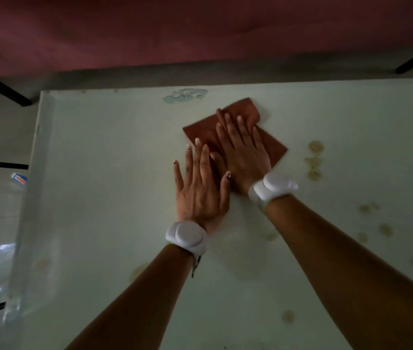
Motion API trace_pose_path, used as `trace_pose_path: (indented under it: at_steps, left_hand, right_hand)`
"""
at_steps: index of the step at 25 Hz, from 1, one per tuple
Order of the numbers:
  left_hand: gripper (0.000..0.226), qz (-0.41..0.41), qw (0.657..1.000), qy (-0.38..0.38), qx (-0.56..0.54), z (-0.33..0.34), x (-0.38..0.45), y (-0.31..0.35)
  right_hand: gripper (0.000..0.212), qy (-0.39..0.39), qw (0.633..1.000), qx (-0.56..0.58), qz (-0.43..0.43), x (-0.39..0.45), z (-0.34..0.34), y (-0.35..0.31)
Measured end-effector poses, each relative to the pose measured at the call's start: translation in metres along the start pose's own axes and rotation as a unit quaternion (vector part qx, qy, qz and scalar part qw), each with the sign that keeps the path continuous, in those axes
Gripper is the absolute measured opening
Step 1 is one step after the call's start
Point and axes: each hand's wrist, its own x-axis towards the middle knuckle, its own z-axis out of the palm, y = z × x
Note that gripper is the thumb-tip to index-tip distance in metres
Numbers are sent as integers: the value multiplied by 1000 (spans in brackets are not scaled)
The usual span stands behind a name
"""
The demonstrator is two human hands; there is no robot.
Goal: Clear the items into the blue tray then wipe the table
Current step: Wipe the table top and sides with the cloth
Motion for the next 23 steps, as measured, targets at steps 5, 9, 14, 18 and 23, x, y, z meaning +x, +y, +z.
trace_pose_path:
  at_steps: [5,9,14,18,23]
  left_hand:
    - [69,5,998,-20,51,-3,0,2]
    - [69,-11,998,-22,62,-4,1,7]
    - [67,-27,997,16,74,0,-5,15]
    - [66,-10,1000,10,9,9,-13,68]
    - [67,-3,1000,-7,-30,32,-3,112]
  right_hand:
    - [66,18,991,46,122,43,-7,46]
    - [66,55,955,46,288,9,-7,81]
    - [66,43,973,73,217,-81,-10,41]
    - [64,-8,996,88,10,-157,-18,24]
    - [62,24,990,47,133,-161,-18,83]
